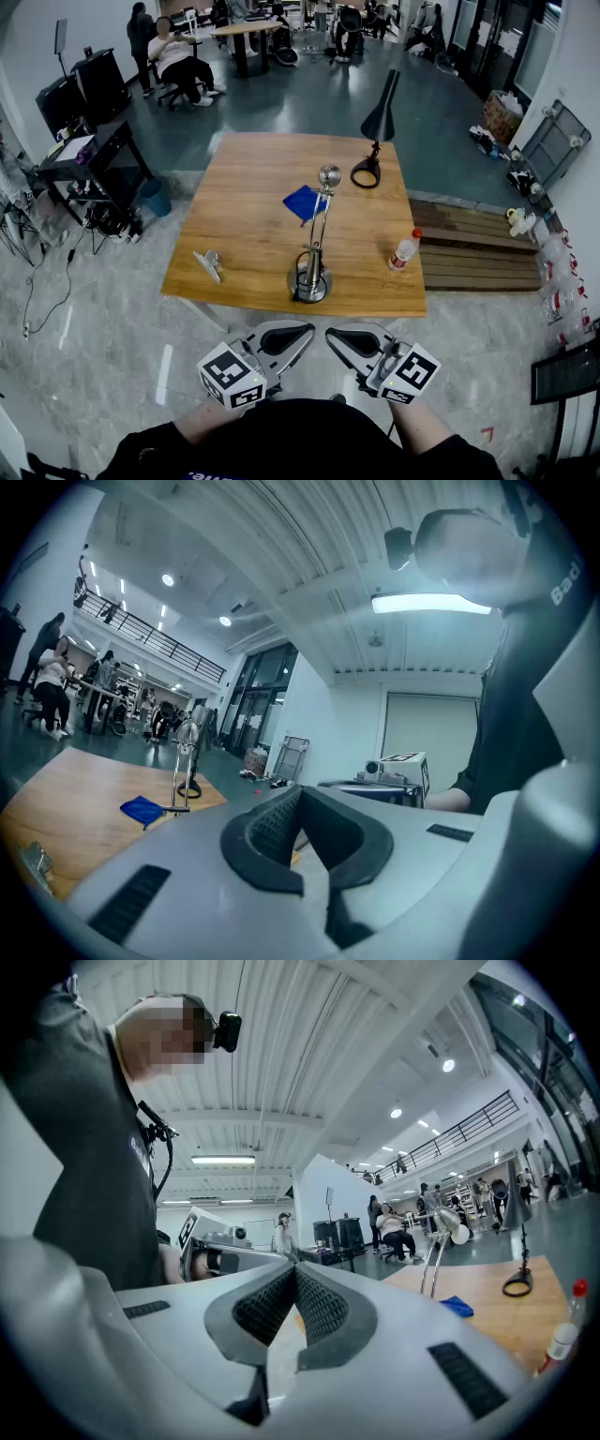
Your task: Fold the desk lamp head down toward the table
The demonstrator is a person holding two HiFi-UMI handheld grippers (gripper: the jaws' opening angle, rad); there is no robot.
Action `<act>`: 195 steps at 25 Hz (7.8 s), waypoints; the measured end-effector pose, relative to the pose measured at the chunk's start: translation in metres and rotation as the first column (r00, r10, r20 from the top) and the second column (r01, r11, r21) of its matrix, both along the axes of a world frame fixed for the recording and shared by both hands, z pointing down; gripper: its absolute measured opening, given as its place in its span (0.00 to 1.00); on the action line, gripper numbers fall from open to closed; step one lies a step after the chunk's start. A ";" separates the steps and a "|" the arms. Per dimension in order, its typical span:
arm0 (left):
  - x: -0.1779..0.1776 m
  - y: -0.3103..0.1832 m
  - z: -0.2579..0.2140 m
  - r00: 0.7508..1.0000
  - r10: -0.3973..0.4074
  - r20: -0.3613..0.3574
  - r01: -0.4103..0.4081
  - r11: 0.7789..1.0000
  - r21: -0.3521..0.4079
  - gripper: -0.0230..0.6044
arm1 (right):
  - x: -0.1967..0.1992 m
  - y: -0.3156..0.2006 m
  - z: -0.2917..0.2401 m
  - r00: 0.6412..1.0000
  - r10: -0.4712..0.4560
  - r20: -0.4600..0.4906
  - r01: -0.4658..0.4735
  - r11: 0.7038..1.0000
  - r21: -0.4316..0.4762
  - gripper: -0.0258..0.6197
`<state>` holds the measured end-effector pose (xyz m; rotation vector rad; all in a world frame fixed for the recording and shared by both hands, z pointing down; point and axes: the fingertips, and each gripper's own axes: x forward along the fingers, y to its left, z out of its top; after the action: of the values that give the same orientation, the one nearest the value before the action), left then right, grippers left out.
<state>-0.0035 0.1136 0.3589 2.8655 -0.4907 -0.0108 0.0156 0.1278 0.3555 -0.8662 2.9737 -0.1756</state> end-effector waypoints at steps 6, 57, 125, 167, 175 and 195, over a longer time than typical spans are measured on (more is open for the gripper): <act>0.002 0.002 0.003 1.000 0.000 0.004 0.000 1.000 -0.003 0.05 | 0.002 0.002 0.003 1.000 -0.002 0.005 0.002 1.000 -0.007 0.05; 0.034 -0.177 0.060 0.977 0.198 0.079 -0.201 0.979 0.038 0.05 | 0.033 -0.213 0.025 0.996 0.089 0.025 -0.084 0.987 -0.139 0.05; 0.080 -0.247 0.249 0.921 0.122 0.371 -0.143 0.989 0.030 0.29 | 0.061 -0.330 0.044 0.970 0.058 0.237 0.077 0.849 -0.522 0.11; 0.080 -0.247 0.248 0.936 0.025 0.351 -0.065 0.993 0.102 0.29 | 0.064 -0.332 0.045 0.968 0.060 0.243 0.074 0.858 -0.508 0.11; 0.082 -0.243 0.252 0.934 0.023 0.356 -0.064 0.992 0.105 0.29 | 0.070 -0.338 0.057 0.966 0.116 0.233 0.029 0.841 -0.540 0.11; 0.080 -0.248 0.251 0.937 -0.003 0.349 -0.038 0.993 0.110 0.29 | 0.086 -0.371 0.095 0.918 0.195 0.346 0.087 0.751 -0.655 0.13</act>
<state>0.0766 -0.1344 0.6096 2.9944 -0.5439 0.4976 0.1015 -0.2432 0.4506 -0.8186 2.4747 -1.3029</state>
